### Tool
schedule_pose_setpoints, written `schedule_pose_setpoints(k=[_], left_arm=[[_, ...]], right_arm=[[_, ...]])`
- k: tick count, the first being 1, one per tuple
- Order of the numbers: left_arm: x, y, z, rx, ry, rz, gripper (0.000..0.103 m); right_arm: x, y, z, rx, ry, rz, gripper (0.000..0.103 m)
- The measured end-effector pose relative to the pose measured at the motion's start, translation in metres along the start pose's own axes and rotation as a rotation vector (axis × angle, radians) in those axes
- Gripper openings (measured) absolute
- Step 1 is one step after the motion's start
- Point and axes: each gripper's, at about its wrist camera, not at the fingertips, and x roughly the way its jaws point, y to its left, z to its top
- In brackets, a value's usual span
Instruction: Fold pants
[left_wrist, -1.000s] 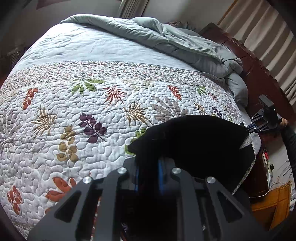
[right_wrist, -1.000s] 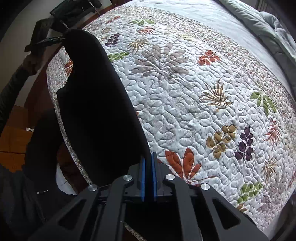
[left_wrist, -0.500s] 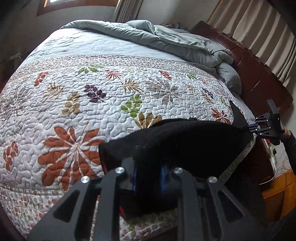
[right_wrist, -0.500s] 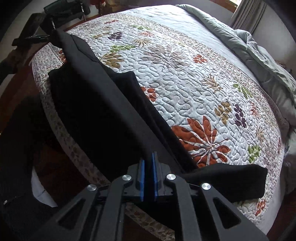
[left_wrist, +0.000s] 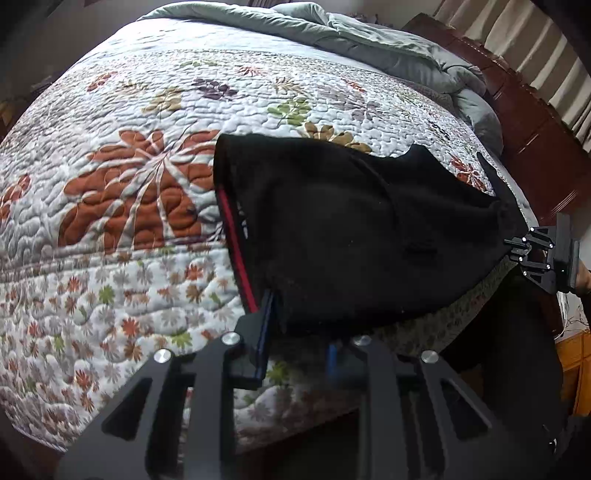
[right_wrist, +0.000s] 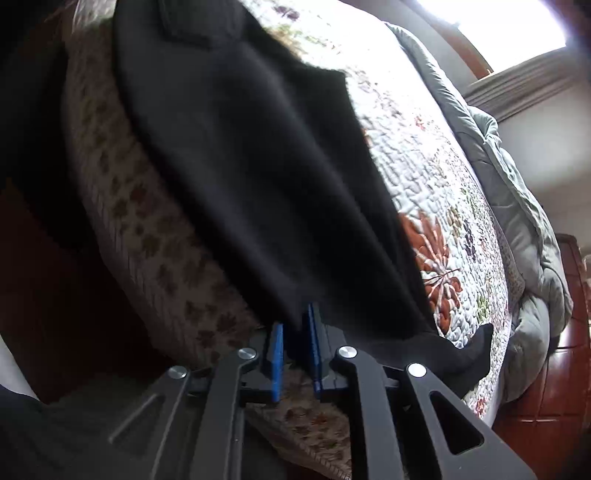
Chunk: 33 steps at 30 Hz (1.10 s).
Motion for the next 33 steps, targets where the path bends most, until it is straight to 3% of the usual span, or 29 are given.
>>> schedule_pose_setpoints(k=[5, 7, 9, 11, 13, 15, 17, 18, 20, 21, 23, 25, 27, 29, 31, 33], left_arm=[[-0.013, 0.005, -0.016, -0.028, 0.014, 0.064, 0.027], [-0.029, -0.001, -0.019, -0.018, -0.006, 0.113, 0.034], [-0.049, -0.013, -0.021, 0.007, -0.049, 0.15, 0.051], [-0.069, -0.032, -0.02, 0.047, -0.103, 0.244, 0.056], [-0.085, -0.051, -0.015, 0.074, -0.168, 0.291, 0.059], [-0.093, -0.07, -0.006, 0.081, -0.248, 0.246, 0.08], [-0.086, -0.089, 0.007, 0.1, -0.316, 0.186, 0.091], [-0.076, -0.095, 0.014, 0.109, -0.322, 0.175, 0.091], [-0.042, -0.094, 0.029, 0.071, -0.261, 0.148, 0.091], [-0.026, -0.088, 0.033, 0.031, -0.229, 0.133, 0.091], [0.004, -0.073, 0.035, -0.058, -0.152, 0.111, 0.091], [0.025, -0.065, 0.033, -0.097, -0.092, 0.108, 0.091], [0.035, -0.062, 0.029, -0.104, -0.062, 0.107, 0.092], [0.037, -0.059, 0.03, -0.12, -0.06, 0.092, 0.097], [0.044, -0.059, 0.032, -0.131, -0.035, 0.086, 0.1], [0.052, -0.062, 0.033, -0.119, 0.008, 0.116, 0.1]], right_arm=[[0.001, 0.0, -0.002, 0.017, 0.0, 0.004, 0.014], [-0.007, -0.004, -0.002, 0.026, -0.007, 0.027, 0.025], [-0.024, -0.017, -0.007, 0.101, -0.046, 0.133, 0.036], [-0.04, -0.037, -0.013, 0.22, -0.089, 0.223, 0.037], [-0.049, -0.06, -0.017, 0.349, -0.132, 0.268, 0.038], [-0.041, -0.082, -0.018, 0.499, -0.137, 0.295, 0.041], [-0.018, -0.089, -0.018, 0.561, -0.083, 0.294, 0.041], [-0.008, -0.088, -0.019, 0.57, -0.046, 0.282, 0.041], [0.017, -0.082, -0.025, 0.573, 0.046, 0.29, 0.042], [0.023, -0.082, -0.03, 0.587, 0.071, 0.301, 0.047], [0.019, -0.088, -0.039, 0.621, 0.07, 0.343, 0.047], [0.0, -0.122, -0.051, 0.716, -0.018, 0.427, 0.049], [-0.007, -0.172, -0.063, 0.83, -0.036, 0.356, 0.068], [0.001, -0.233, -0.074, 0.968, 0.015, 0.219, 0.076], [0.027, -0.301, -0.081, 1.097, 0.109, 0.108, 0.078], [0.059, -0.348, -0.087, 1.189, 0.159, 0.107, 0.077]])
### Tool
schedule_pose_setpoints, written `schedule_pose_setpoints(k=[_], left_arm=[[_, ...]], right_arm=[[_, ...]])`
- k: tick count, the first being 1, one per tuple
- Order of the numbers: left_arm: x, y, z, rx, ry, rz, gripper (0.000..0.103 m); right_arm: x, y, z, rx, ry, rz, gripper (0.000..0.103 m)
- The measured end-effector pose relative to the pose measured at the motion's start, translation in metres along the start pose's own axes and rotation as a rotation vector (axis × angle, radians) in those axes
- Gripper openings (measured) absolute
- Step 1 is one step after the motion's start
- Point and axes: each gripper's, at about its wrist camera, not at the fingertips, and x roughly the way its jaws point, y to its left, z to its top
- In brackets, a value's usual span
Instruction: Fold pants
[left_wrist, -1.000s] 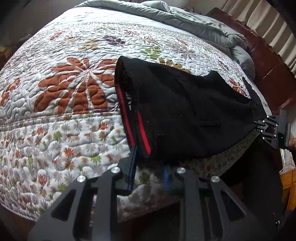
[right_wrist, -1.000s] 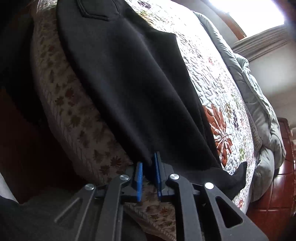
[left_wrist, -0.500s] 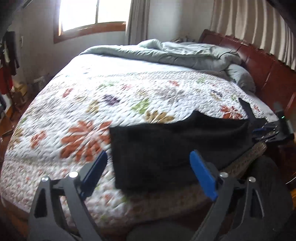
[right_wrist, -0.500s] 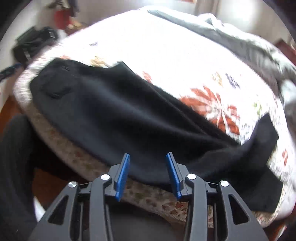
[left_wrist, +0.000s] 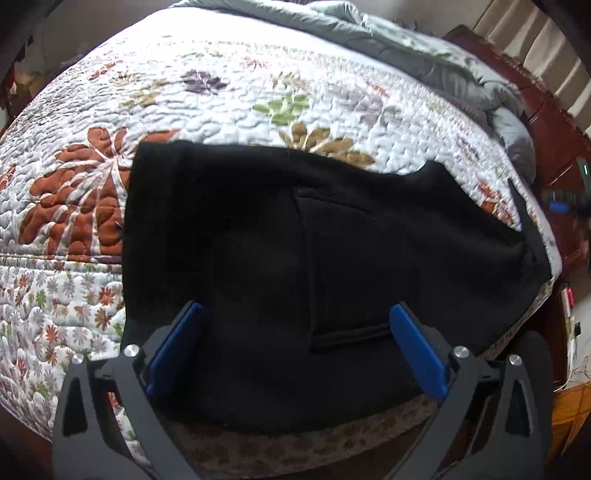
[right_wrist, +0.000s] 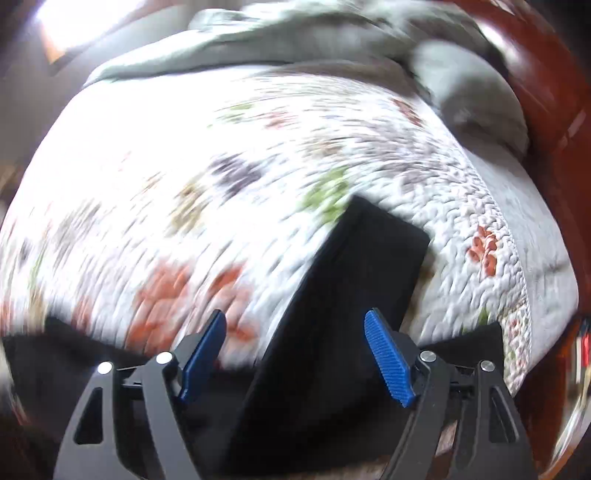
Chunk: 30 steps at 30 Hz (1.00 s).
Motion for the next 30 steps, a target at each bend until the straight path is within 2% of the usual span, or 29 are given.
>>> schedule_pose_setpoints(k=[2, 5, 10, 12, 16, 17, 18, 19, 20, 21, 25, 30], left_arm=[[0.004, -0.008, 0.001, 0.032, 0.019, 0.046, 0.1], [0.008, -0.017, 0.0, 0.077, 0.038, 0.104, 0.1], [0.008, -0.013, 0.002, 0.066, 0.038, 0.083, 0.1], [0.008, -0.011, 0.002, 0.061, 0.035, 0.072, 0.1], [0.009, -0.01, 0.003, 0.059, 0.036, 0.067, 0.1], [0.009, -0.011, 0.003, 0.06, 0.035, 0.066, 0.1], [0.008, -0.01, 0.003, 0.058, 0.034, 0.064, 0.1], [0.008, -0.01, 0.003, 0.054, 0.03, 0.058, 0.1], [0.007, -0.009, 0.002, 0.05, 0.027, 0.052, 0.1], [0.006, -0.008, 0.002, 0.046, 0.025, 0.047, 0.1], [0.006, -0.007, 0.002, 0.043, 0.024, 0.042, 0.1], [0.006, -0.008, 0.001, 0.045, 0.026, 0.047, 0.1]], right_arm=[[0.028, -0.015, 0.041, 0.065, 0.04, -0.036, 0.073], [0.072, -0.027, 0.077, 0.116, 0.13, -0.124, 0.068], [0.124, -0.039, 0.091, 0.116, 0.219, -0.244, 0.068], [0.134, -0.035, 0.088, 0.101, 0.256, -0.285, 0.068], [0.141, -0.032, 0.085, 0.067, 0.263, -0.331, 0.069], [0.141, -0.034, 0.084, 0.071, 0.262, -0.339, 0.059], [0.141, -0.037, 0.083, 0.085, 0.265, -0.331, 0.039], [0.141, -0.039, 0.083, 0.1, 0.27, -0.317, 0.031], [0.137, -0.04, 0.083, 0.108, 0.265, -0.306, 0.018], [0.133, -0.04, 0.084, 0.097, 0.254, -0.313, 0.011], [0.098, -0.038, 0.09, 0.092, 0.19, -0.27, 0.007], [0.017, -0.04, 0.108, 0.131, 0.049, -0.115, 0.006]])
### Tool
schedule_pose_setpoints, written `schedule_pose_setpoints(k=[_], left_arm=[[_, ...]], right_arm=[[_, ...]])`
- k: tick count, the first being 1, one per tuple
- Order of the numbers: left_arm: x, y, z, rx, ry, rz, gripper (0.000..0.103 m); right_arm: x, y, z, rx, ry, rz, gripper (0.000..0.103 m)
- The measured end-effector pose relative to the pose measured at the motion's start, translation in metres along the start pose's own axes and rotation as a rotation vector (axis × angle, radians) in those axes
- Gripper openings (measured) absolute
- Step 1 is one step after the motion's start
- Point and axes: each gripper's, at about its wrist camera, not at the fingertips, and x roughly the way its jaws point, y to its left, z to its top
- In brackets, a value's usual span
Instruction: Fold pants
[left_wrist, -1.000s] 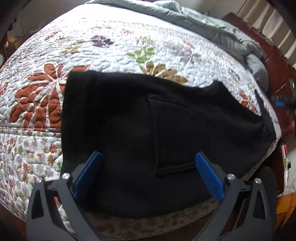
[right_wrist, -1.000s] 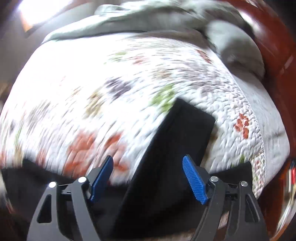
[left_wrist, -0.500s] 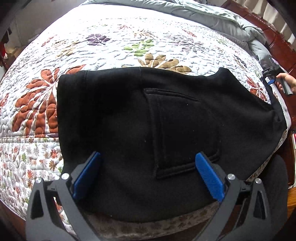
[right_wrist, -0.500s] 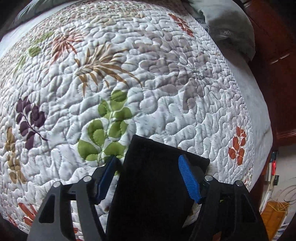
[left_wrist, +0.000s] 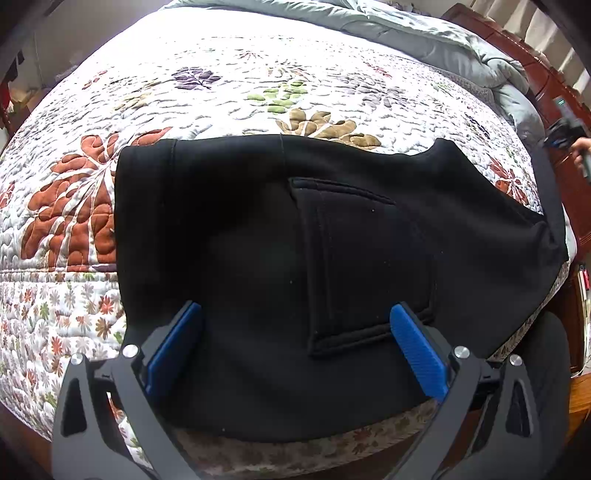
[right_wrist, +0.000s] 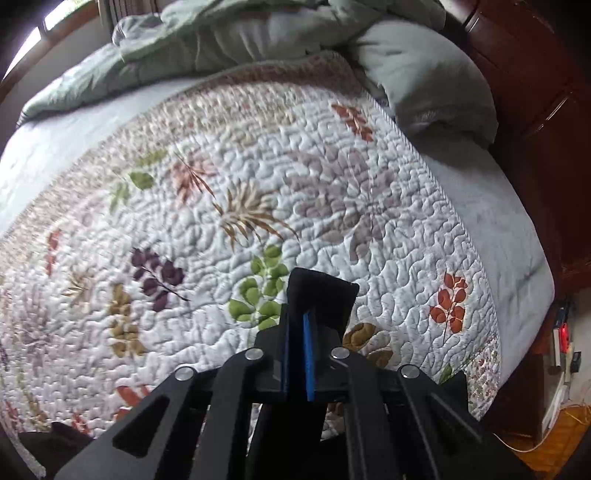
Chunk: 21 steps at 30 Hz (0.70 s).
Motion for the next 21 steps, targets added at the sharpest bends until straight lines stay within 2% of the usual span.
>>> schedule_pose_setpoints(k=[4, 8, 9, 11, 13, 18, 21], left_arm=[[0.001, 0.0, 0.0, -0.002, -0.002, 0.002, 0.1], [-0.001, 0.001, -0.001, -0.014, -0.011, -0.007, 0.1], [-0.002, 0.003, -0.001, -0.022, -0.016, -0.015, 0.1], [-0.003, 0.005, -0.002, -0.036, -0.024, -0.028, 0.1], [-0.004, 0.006, -0.002, -0.044, -0.027, -0.034, 0.1], [-0.003, 0.002, -0.002, -0.031, -0.017, -0.009, 0.1], [-0.003, 0.0, -0.002, -0.025, -0.012, 0.007, 0.1]], right_arm=[[-0.081, -0.029, -0.009, 0.048, -0.151, 0.161, 0.006], [-0.138, -0.105, -0.055, 0.155, -0.351, 0.355, 0.006], [-0.139, -0.122, -0.067, 0.184, -0.374, 0.365, 0.006], [-0.122, -0.17, -0.1, 0.282, -0.402, 0.402, 0.006], [-0.089, -0.204, -0.13, 0.35, -0.391, 0.429, 0.006], [0.012, -0.25, -0.198, 0.477, -0.276, 0.449, 0.006], [0.037, -0.267, -0.226, 0.538, -0.277, 0.504, 0.01]])
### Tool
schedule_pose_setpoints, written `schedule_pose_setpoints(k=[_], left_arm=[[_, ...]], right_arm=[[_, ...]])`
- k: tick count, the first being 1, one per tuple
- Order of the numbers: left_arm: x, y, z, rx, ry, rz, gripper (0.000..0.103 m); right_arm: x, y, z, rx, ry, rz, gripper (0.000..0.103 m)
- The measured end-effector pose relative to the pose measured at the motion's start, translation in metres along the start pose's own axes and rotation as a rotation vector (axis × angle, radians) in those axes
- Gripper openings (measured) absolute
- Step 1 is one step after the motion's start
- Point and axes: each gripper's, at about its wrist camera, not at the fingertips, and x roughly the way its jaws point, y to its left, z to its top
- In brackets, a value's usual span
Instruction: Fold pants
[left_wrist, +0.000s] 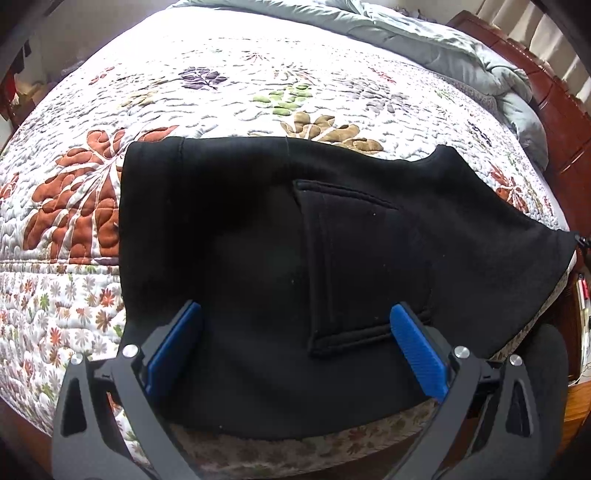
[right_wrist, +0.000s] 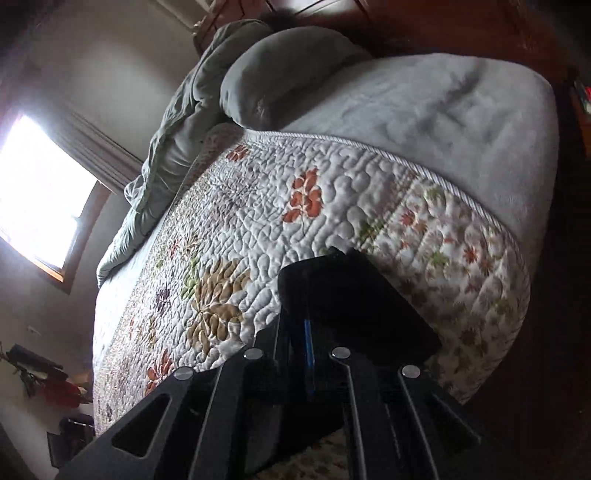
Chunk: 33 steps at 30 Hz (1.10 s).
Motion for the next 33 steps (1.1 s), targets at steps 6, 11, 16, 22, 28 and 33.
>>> schedule_pose_setpoints(k=[6, 11, 16, 22, 28, 33], left_arm=[[0.002, -0.001, 0.001, -0.003, 0.002, 0.013, 0.1], [0.004, 0.001, 0.002, -0.016, 0.001, 0.007, 0.1], [0.005, 0.0, 0.003, -0.011, 0.007, 0.015, 0.1], [0.004, 0.002, 0.005, -0.008, 0.004, 0.004, 0.1], [-0.048, -0.033, 0.019, 0.105, -0.116, 0.101, 0.1], [-0.066, -0.129, 0.062, 0.401, -0.181, -0.169, 0.1]], right_arm=[[0.001, -0.03, -0.001, 0.033, 0.055, 0.026, 0.032], [0.005, -0.043, 0.002, 0.075, 0.124, 0.069, 0.035], [-0.012, -0.055, -0.003, 0.131, 0.089, 0.063, 0.007], [0.006, -0.059, -0.011, 0.027, 0.179, -0.093, 0.018], [-0.051, 0.065, -0.008, -0.602, 0.083, -0.297, 0.026], [0.015, 0.213, -0.075, -0.964, 0.584, 0.283, 0.053]])
